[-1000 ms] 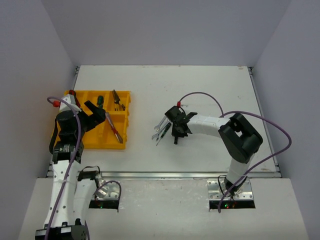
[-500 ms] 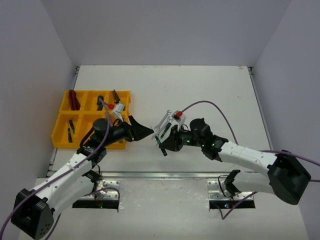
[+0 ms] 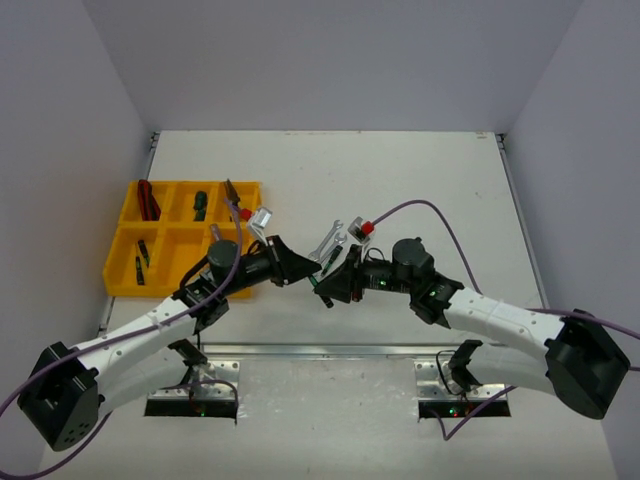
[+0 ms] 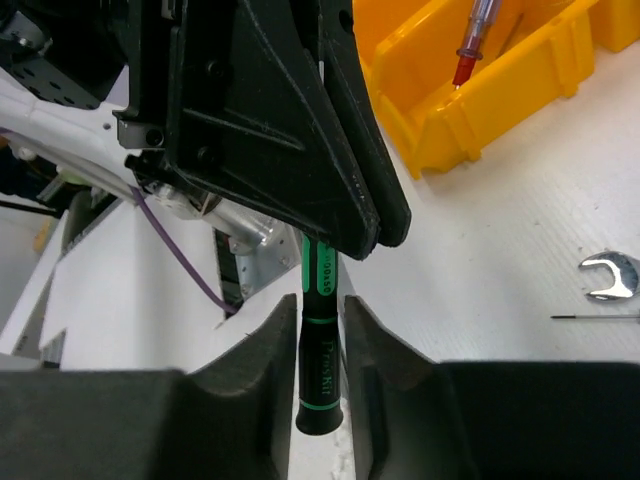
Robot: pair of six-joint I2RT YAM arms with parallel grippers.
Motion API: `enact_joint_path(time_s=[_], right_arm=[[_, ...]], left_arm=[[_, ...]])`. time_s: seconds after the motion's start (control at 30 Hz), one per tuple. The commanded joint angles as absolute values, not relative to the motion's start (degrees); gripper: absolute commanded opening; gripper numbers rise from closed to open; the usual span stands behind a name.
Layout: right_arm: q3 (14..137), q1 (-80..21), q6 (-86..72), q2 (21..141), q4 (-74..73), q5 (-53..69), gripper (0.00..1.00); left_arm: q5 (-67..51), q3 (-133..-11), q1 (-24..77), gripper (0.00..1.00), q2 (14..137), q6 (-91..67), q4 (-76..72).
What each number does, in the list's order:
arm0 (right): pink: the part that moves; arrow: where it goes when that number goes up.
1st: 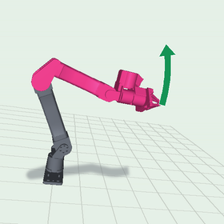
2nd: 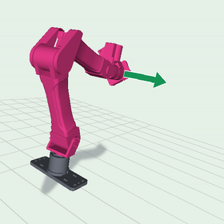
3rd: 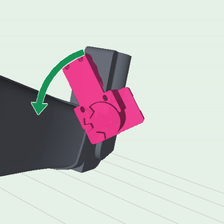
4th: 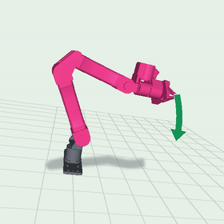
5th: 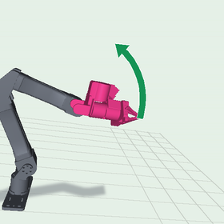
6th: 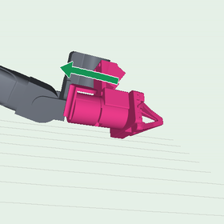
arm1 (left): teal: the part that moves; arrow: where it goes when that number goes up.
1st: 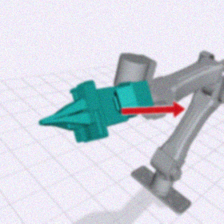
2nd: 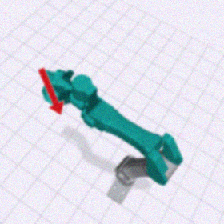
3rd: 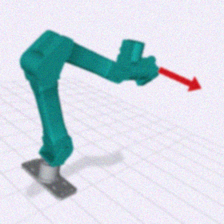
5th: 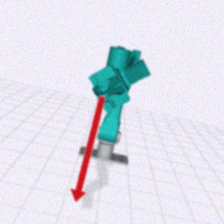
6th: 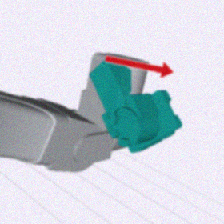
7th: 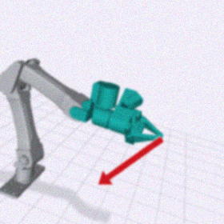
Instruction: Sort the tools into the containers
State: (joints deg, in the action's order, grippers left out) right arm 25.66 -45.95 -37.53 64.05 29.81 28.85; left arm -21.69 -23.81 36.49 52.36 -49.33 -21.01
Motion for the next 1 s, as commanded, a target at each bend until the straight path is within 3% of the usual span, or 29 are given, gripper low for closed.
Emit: enact_joint_path(time_s=[0.0, 0.03, 0.07, 0.13, 0.23, 0.3, 0.53, 0.7, 0.97], right_arm=[[28.93, -46.41, -36.28, 63.37, 28.63, 24.74, 0.75], [29.40, -46.41, -36.39, 63.42, 26.57, 23.62, 0.94], [30.03, -46.41, -36.54, 63.34, 23.89, 22.37, 0.99], [32.45, -46.41, -35.96, 62.27, 17.48, 14.05, 0.99], [35.46, -46.32, -36.57, 60.50, 2.59, 1.38, 0.99], [36.26, -46.13, -36.61, 57.93, -3.15, -7.65, 0.99], [32.07, -45.44, -34.02, 50.03, -3.52, -8.49, 0.99], [30.30, -44.78, -33.55, 47.84, -3.43, -7.69, 0.99], [28.85, -44.56, -34.51, 44.57, -2.35, -3.77, 0.99]], left_arm=[[-11.95, -28.36, 37.16, 0.00, 49.47, -46.86, -17.09], [-6.55, -30.56, 37.11, 0.00, 49.05, -45.65, -11.84], [-0.03, -33.38, 37.00, 0.00, 49.08, -44.27, -5.15], [13.11, -38.41, 36.79, 0.00, 51.36, -41.51, 12.77], [33.10, -46.93, 32.44, 0.00, 55.09, -38.36, 24.72], [37.16, -50.39, 23.43, 0.00, 57.39, -34.99, 30.41], [42.42, -55.55, -7.67, 0.00, 61.57, -19.10, 22.90], [55.99, -57.60, -12.32, 0.00, 72.39, -15.27, 18.10], [59.88, -52.58, -14.56, 0.00, 83.07, -15.36, 13.55]])
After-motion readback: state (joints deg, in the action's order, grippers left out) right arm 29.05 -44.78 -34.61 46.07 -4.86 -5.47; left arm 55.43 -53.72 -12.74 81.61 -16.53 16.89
